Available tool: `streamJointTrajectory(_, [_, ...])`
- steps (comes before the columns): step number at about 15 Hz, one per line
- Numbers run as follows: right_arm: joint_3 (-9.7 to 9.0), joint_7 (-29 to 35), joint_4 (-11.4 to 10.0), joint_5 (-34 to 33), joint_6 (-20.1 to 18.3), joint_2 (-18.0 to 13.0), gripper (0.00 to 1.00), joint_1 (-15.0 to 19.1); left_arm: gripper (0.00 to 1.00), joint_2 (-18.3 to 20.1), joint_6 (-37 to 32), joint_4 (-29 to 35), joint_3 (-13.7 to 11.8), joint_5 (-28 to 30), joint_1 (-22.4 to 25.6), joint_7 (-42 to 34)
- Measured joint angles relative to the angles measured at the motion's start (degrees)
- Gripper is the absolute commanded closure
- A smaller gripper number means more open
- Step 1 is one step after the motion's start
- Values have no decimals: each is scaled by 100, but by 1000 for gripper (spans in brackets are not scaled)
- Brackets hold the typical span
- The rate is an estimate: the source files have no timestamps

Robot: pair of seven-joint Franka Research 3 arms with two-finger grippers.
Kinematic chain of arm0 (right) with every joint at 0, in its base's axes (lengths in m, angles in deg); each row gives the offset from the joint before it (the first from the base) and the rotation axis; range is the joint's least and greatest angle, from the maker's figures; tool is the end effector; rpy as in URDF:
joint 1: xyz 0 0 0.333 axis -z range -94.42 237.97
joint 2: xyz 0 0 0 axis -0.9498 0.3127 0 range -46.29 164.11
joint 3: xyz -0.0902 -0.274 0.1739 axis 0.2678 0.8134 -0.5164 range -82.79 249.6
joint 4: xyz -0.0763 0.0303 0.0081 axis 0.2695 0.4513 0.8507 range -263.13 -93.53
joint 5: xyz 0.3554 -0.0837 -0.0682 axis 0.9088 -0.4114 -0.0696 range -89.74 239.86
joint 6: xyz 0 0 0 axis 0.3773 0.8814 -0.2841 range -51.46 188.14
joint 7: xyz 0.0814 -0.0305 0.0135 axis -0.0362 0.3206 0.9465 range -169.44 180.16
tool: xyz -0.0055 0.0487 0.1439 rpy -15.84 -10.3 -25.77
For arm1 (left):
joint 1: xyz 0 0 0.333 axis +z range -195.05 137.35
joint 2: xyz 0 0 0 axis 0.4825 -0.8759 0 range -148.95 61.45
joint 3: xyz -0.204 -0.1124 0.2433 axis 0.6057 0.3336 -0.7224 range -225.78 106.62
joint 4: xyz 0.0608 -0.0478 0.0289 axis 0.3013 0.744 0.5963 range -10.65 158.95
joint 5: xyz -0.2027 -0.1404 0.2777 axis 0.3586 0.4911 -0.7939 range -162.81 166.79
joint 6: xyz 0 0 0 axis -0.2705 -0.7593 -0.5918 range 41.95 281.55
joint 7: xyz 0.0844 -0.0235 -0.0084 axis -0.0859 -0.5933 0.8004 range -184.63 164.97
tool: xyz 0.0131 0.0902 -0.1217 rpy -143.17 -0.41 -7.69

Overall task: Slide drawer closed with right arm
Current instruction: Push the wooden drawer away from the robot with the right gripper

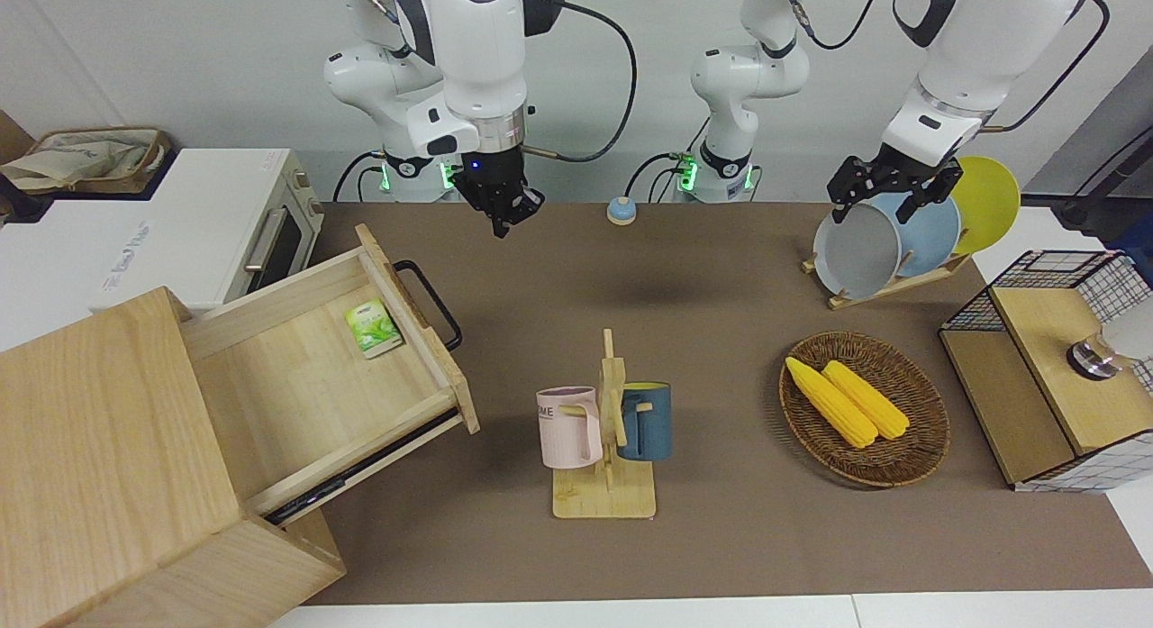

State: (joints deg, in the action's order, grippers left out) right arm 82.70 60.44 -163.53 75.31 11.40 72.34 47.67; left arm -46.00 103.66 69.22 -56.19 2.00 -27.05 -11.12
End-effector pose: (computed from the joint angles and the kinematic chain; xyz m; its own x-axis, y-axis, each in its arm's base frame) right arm 0.5476 0.2530 0.5679 0.8632 -0.5042 -0.0265 -0.5037 -0.8635 0.0255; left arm 0.5388 -0.0143 0.6013 0.9982 -0.0503 -0.0332 -0.0502 -0.9987 0.0032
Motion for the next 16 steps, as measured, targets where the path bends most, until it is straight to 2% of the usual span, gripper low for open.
streamJointTrajectory(3, [14, 558, -376, 43, 379, 108, 1000, 8, 7, 0, 0, 0, 0, 0, 0, 0])
streamJointTrajectory(7, [47, 1052, -671, 46, 681, 259, 1000, 39, 7, 0, 0, 0, 0, 0, 0, 0])
streamJointTrajectory(13, [78, 1308, -734, 43, 1108, 586, 1000, 260, 7, 0, 0, 0, 0, 0, 0, 0])
streamJointTrajectory(16, [81, 1308, -734, -31, 1161, 669, 1000, 364, 7, 0, 0, 0, 0, 0, 0, 0])
